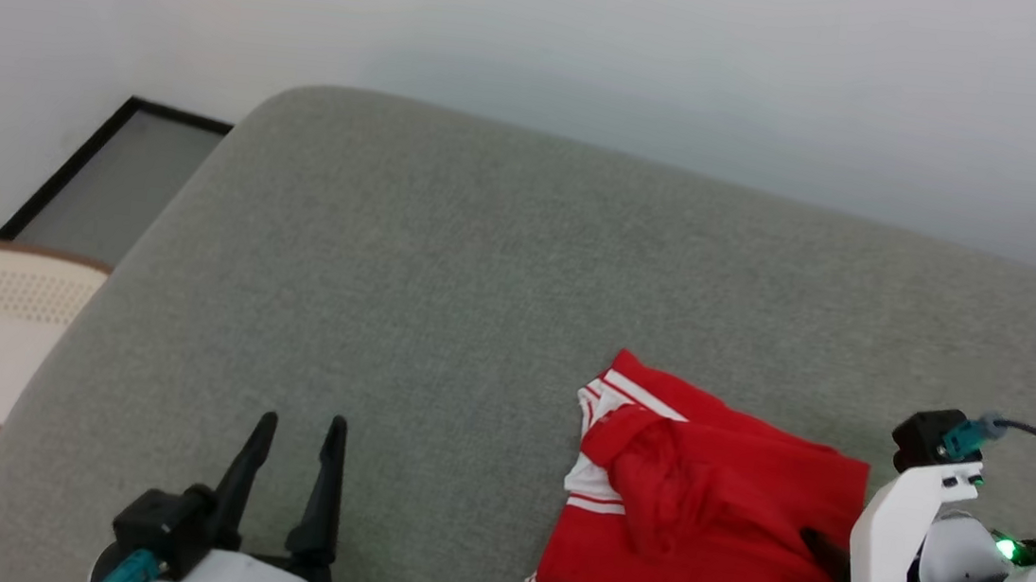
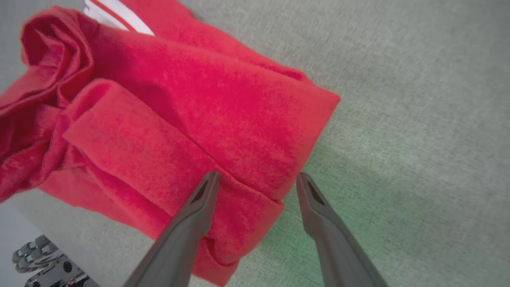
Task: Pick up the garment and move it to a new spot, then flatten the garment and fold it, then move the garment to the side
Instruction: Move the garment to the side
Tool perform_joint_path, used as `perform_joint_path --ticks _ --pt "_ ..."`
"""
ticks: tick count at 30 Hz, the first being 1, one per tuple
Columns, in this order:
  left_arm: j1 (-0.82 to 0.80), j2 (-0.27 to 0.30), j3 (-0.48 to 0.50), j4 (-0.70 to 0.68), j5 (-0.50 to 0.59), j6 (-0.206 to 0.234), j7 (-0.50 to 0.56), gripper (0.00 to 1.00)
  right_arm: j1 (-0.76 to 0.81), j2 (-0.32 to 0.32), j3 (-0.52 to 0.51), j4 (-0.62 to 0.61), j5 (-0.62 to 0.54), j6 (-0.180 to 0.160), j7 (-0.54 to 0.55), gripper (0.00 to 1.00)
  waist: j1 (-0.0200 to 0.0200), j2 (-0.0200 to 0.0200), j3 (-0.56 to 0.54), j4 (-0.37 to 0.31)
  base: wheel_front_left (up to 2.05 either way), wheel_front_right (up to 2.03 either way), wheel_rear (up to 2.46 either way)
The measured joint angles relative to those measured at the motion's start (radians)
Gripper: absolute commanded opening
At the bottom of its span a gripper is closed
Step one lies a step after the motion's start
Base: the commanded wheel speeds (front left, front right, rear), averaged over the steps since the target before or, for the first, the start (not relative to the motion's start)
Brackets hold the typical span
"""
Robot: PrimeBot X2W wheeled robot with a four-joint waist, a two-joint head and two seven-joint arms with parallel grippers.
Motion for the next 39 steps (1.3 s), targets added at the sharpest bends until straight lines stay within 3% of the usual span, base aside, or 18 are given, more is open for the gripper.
perform_joint_path --ticks 6,11,12,13,20,27,39 --pt "-0.04 -0.013 -0.03 0.017 -0.018 0.0 0.0 1.0 -0.037 0.022 -0.029 -0.011 -0.029 0.0 0.183 1.0 0.0 0.0 0.057 0.035 0.0 0.0 0.0" --pt "-0.064 -0.02 -0.044 0.031 -0.029 0.0 0.0 1.0 -0.074 0.056 -0.079 0.009 -0.087 0.0 0.236 1.0 0.0 0.0 0.099 0.067 0.0 0.0 0.0" --pt "-0.068 -0.021 -0.045 0.034 -0.034 0.0 0.0 1.0 -0.08 0.063 -0.092 0.016 -0.097 0.0 0.239 0.41 0.0 0.0 0.105 0.074 0.0 0.0 0.0" --pt "-0.071 -0.022 -0.044 0.036 -0.036 0.0 0.0 1.0 -0.085 0.07 -0.102 0.023 -0.109 0.0 0.241 0.0 0.0 0.0 0.111 0.08 0.0 0.0 0.0" --pt "-0.077 -0.026 -0.03 0.044 -0.045 0.0 0.0 1.0 -0.108 0.091 -0.133 0.043 -0.116 0.0 0.224 0.0 0.0 0.0 0.133 0.11 0.0 0.0 0.0" --pt "-0.077 -0.026 -0.015 0.045 -0.044 0.0 0.0 1.0 -0.112 0.082 -0.149 0.035 -0.075 0.001 0.206 0.0 0.0 0.0 0.122 0.093 0.0 0.0 0.0" --pt "-0.076 -0.012 -0.038 0.044 -0.034 0.0 0.0 1.0 -0.157 -0.018 -0.144 0.015 0.008 0.0 0.164 0.0 0.0 0.0 0.083 0.039 0.0 0.0 0.0"
